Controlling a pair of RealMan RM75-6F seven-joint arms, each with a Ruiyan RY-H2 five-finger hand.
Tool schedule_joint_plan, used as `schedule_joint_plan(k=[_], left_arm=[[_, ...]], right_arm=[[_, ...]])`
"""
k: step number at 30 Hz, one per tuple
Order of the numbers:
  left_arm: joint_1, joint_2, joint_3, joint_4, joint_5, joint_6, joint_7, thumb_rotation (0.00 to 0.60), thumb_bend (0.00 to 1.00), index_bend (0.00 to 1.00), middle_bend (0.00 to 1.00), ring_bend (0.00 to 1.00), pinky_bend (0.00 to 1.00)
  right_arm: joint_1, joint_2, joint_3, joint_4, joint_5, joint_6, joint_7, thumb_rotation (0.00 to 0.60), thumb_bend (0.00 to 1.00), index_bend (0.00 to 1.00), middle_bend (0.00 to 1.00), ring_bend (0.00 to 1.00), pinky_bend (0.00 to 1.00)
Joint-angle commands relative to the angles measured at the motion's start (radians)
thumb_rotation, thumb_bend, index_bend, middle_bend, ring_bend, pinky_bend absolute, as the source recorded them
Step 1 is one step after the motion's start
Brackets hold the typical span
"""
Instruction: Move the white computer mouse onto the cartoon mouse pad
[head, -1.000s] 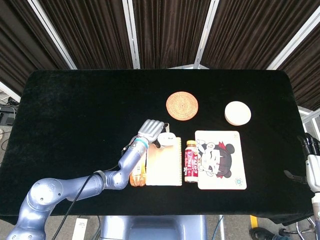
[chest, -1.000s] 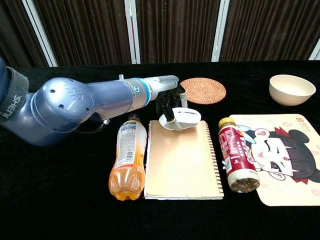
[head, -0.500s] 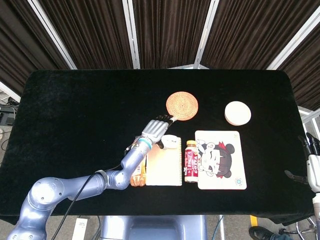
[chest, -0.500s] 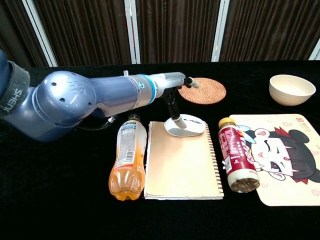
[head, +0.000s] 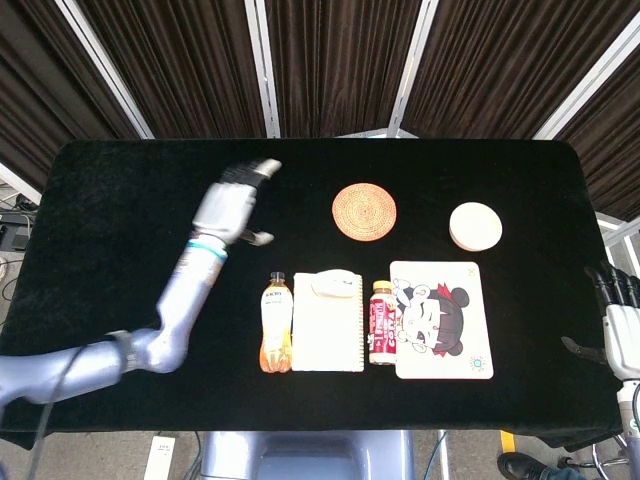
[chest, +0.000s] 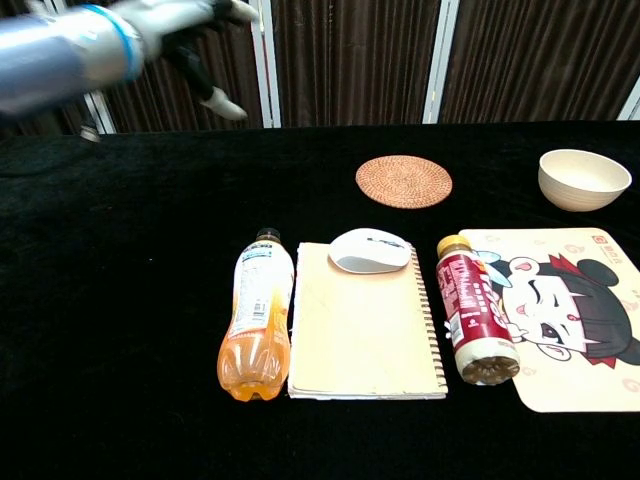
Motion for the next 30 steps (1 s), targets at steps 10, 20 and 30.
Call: schedule_joint_plan(k=[10,20,30], left_arm=[[0.443,0.392,0.183,-0.336,0.153,0.398,-0.018,0.6,0.05,0.0,0.0,0.0,0.0],[0.574,0.427,0.218,-0.389,0.179,0.457,-0.066,0.6,0.05,0.0,0.0,0.0,0.0],[0.611,0.409,0.203,-0.319,0.205,0.419,-0.127,0.6,0.05,0.0,0.0,0.0,0.0]], right_arm=[[0.211,0.029,0.055,-0.12,0.016,-0.233,-0.172,0.6,0.0,0.07,0.0,0.0,0.0],[0.55,-0.08,0.138,-0.086,0.185,-0.611,-0.185,0.6,0.0,0.07,0.0,0.0,0.0],[0.853,-0.343,0.079,0.085,0.513,-0.68,-0.385,0.6,0.0,0.07,0.0,0.0,0.0]])
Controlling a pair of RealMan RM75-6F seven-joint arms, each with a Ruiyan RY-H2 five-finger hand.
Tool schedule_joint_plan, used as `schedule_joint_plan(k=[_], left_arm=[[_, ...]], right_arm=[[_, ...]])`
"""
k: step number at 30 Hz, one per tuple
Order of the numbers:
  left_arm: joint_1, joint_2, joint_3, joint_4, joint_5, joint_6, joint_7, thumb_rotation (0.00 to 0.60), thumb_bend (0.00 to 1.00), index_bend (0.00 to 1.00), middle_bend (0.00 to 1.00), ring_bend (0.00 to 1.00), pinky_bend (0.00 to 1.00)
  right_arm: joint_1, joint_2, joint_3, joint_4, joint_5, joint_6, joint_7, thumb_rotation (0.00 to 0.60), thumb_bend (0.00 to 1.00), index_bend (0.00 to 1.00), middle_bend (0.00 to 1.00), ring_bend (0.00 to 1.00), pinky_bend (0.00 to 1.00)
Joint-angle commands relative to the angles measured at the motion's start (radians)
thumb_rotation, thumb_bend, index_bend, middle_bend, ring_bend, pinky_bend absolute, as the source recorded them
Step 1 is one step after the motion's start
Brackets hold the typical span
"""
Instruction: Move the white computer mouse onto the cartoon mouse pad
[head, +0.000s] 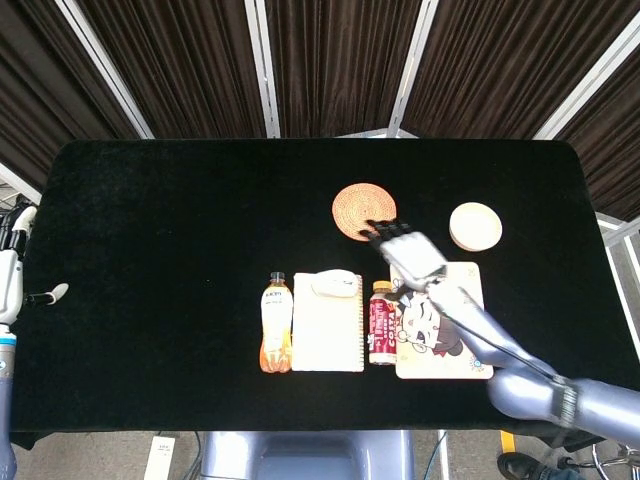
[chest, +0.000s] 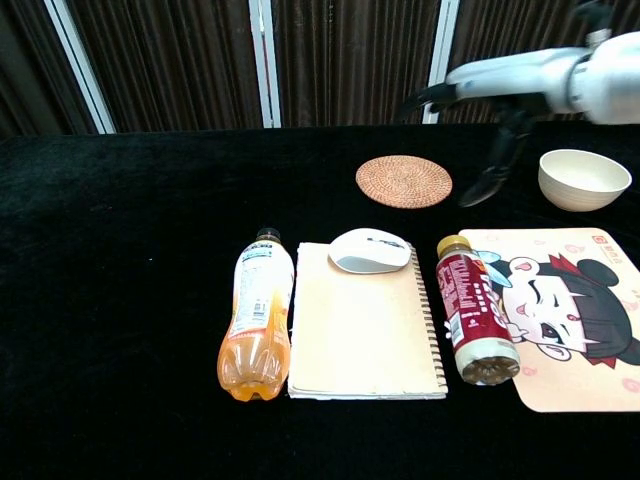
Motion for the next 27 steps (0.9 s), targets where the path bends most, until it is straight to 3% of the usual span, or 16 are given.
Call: schedule_joint_plan(k=[1,9,17,27], left_arm=[[0.013,-0.003,-0.007,0.018,0.008,-0.008,-0.016,0.6,0.05,0.0,0.0,0.0,0.0],[0.032,0.002,-0.027,0.041,0.012,-0.029,-0.035,0.6,0.05,0.0,0.0,0.0,0.0],[0.043,0.007,-0.041,0.056,0.008,-0.054,-0.053,0.6,0.05,0.0,0.0,0.0,0.0],[0.05,0.005,-0.059,0.064,0.008,-0.077,-0.055,0.6,0.05,0.0,0.0,0.0,0.0]], right_arm=[[0.116,-0.132,-0.051,0.082,0.132,0.005,-0.128,0.6,0.0,0.07,0.0,0.0,0.0],[0.246,-0.344,-0.145,0.246,0.326,0.117,-0.334,0.6,0.0,0.07,0.04,0.0,0.01],[0.265,-0.4,-0.164,0.3,0.377,0.168,-0.379,0.6,0.0,0.14,0.16,0.02,0.15],[0.272,-0.449,-0.17,0.33,0.344,0.183,-0.392,0.6,0.0,0.16,0.2,0.05,0.22]])
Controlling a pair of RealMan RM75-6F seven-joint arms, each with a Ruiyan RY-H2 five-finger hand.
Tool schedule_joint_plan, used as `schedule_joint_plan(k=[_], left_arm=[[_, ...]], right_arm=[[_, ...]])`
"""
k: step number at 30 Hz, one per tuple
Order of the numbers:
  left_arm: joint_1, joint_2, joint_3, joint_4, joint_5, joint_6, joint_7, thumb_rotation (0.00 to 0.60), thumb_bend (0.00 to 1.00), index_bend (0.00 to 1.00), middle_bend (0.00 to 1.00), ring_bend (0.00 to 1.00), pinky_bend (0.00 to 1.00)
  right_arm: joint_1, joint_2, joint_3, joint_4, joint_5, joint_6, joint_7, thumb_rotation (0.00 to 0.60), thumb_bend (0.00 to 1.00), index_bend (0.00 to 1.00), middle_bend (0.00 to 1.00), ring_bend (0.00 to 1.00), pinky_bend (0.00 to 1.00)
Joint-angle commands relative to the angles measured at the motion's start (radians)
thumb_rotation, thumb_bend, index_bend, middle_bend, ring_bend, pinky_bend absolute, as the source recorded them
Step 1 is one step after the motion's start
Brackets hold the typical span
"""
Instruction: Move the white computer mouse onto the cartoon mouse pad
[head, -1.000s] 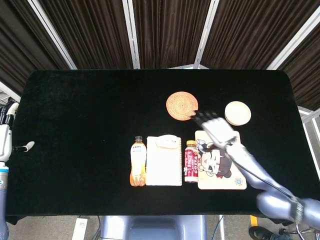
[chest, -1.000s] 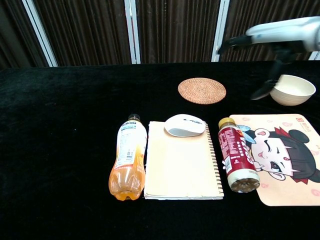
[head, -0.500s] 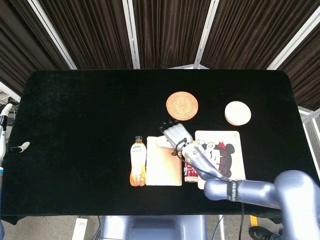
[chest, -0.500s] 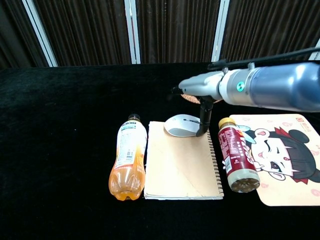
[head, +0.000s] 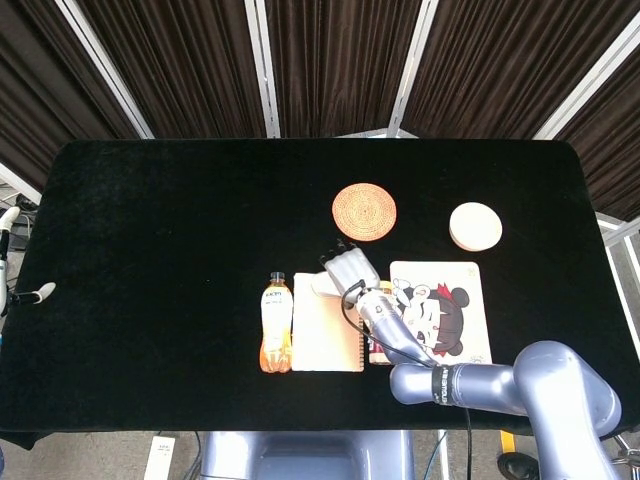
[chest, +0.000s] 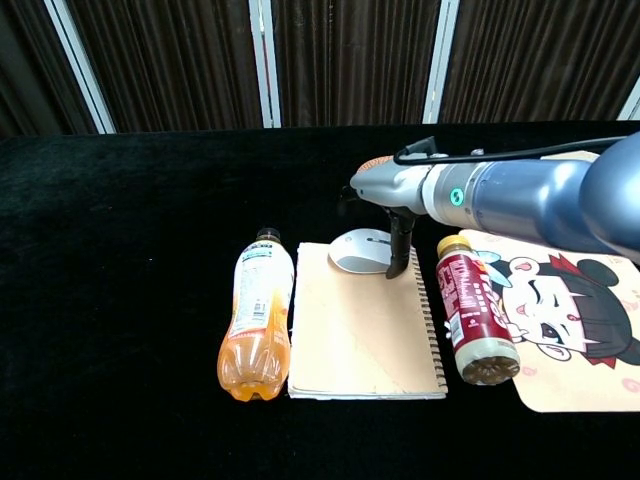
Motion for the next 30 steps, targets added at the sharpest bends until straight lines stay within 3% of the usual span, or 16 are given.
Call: schedule_joint_plan(k=[1,9,22,30], left_arm=[[0.002,-0.002,-0.003,0.002,-0.002,-0.007,0.001,0.6,0.05,0.0,0.0,0.0,0.0],[0.005,-0.006,-0.013,0.01,-0.006,-0.019,0.005,0.6,0.05,0.0,0.0,0.0,0.0],[0.013,-0.008,-0.021,0.02,-0.003,-0.032,0.004,0.6,0.05,0.0,0.0,0.0,0.0],[0.016,-0.007,-0.026,0.025,-0.001,-0.046,-0.002,0.6,0.05,0.0,0.0,0.0,0.0]], right_arm=[[0.008,-0.033,-0.013,0.041,-0.01,-0.01,-0.017,0.6,0.0,0.17,0.2,0.06,0.22],[0.012,-0.073,-0.016,0.093,-0.027,-0.021,-0.026,0.6,0.06,0.23,0.26,0.1,0.31],[0.007,-0.095,-0.02,0.14,-0.07,-0.048,-0.025,0.6,0.4,0.43,0.46,0.29,0.56],[-0.008,0.023,-0.03,0.012,-0.223,-0.042,0.01,0.6,0.46,0.44,0.46,0.3,0.59]])
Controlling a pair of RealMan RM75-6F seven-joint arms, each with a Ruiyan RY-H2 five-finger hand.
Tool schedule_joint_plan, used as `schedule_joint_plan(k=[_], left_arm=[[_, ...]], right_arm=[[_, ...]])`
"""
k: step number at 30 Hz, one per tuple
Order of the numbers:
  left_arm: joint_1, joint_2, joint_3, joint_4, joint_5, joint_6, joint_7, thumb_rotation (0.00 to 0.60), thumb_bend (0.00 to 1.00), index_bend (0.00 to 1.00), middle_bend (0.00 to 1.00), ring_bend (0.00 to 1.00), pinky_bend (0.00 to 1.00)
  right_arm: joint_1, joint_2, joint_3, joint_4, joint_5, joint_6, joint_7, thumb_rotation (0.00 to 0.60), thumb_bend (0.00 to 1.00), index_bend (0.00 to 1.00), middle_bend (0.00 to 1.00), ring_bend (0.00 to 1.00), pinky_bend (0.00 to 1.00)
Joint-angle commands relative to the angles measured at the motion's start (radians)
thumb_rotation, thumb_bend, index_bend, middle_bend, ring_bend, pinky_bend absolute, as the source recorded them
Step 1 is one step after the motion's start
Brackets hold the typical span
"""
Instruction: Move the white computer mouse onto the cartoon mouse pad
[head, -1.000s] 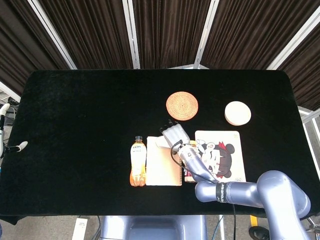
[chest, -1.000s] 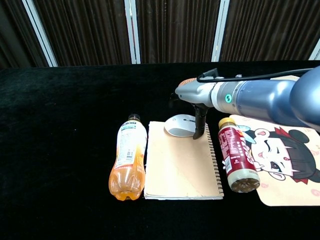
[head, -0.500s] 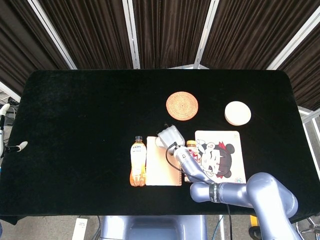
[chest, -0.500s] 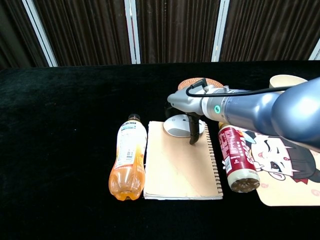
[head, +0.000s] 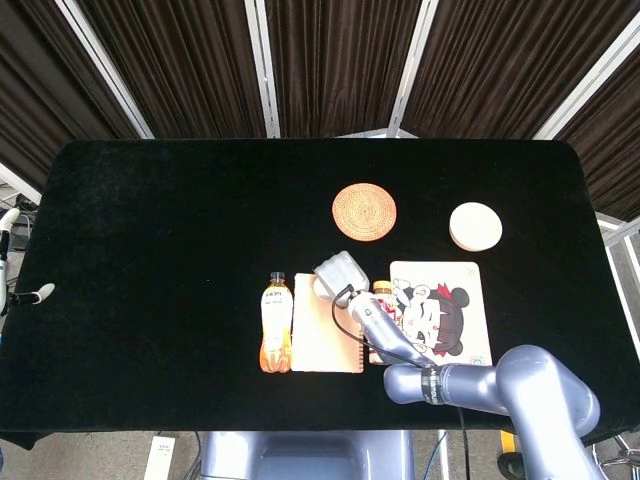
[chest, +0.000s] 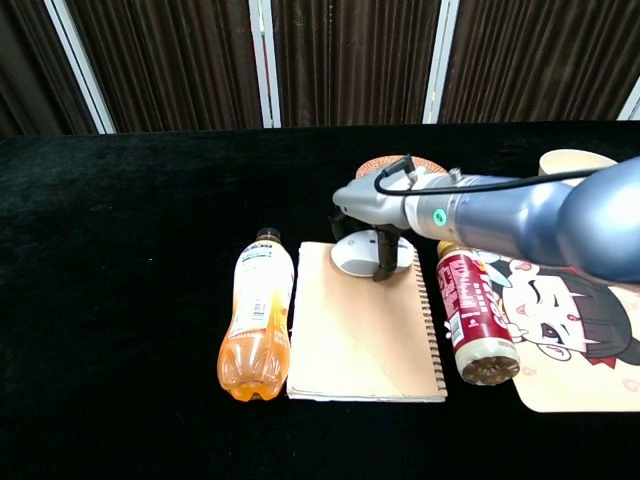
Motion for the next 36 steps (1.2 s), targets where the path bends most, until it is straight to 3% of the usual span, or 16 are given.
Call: schedule_joint_plan(k=[1,9,13,18,22,26,31,36], left_arm=[[0.0,-0.001,-0.001,0.002,0.002,-0.004,-0.001,0.6,0.05,0.0,0.0,0.0,0.0],[-0.002,-0.009,0.0,0.003,0.012,-0.011,0.01,0.6,0.05,0.0,0.0,0.0,0.0],[-0.003,-0.016,0.003,0.003,0.019,-0.011,0.021,0.6,0.05,0.0,0.0,0.0,0.0],[-0.002,-0.024,0.007,0.006,0.022,-0.011,0.033,0.6,0.05,0.0,0.0,0.0,0.0],[-0.001,-0.033,0.007,0.006,0.025,-0.001,0.052,0.6,0.05,0.0,0.0,0.0,0.0],[-0.002,-0.044,0.007,0.005,0.026,0.009,0.076,0.6,0.05,0.0,0.0,0.0,0.0],[-0.006,-0.064,0.009,0.004,0.025,0.018,0.11,0.6,0.05,0.0,0.0,0.0,0.0],[-0.011,-0.079,0.009,0.009,0.025,0.025,0.135,0.6,0.05,0.0,0.0,0.0,0.0]], right_arm=[[-0.013,0.097,-0.011,-0.103,-0.119,0.008,0.031,0.6,0.46,0.44,0.46,0.3,0.59],[-0.034,0.33,-0.011,-0.317,-0.394,-0.04,0.172,0.6,0.5,0.44,0.46,0.31,0.59],[-0.047,0.432,-0.052,-0.358,-0.574,-0.072,0.236,0.6,0.52,0.44,0.46,0.31,0.58],[-0.074,0.55,-0.151,-0.37,-0.851,-0.073,0.351,0.6,0.56,0.44,0.47,0.31,0.56],[-0.075,0.626,-0.312,-0.264,-1.235,0.041,0.498,0.6,0.58,0.46,0.48,0.32,0.56],[-0.065,0.61,-0.414,-0.071,-1.469,0.213,0.669,0.6,0.59,0.47,0.48,0.32,0.56],[-0.076,0.57,-0.478,0.16,-1.622,0.41,0.796,0.6,0.6,0.47,0.49,0.33,0.56],[-0.115,0.553,-0.514,0.308,-1.664,0.522,0.868,0.6,0.6,0.47,0.49,0.33,0.56]])
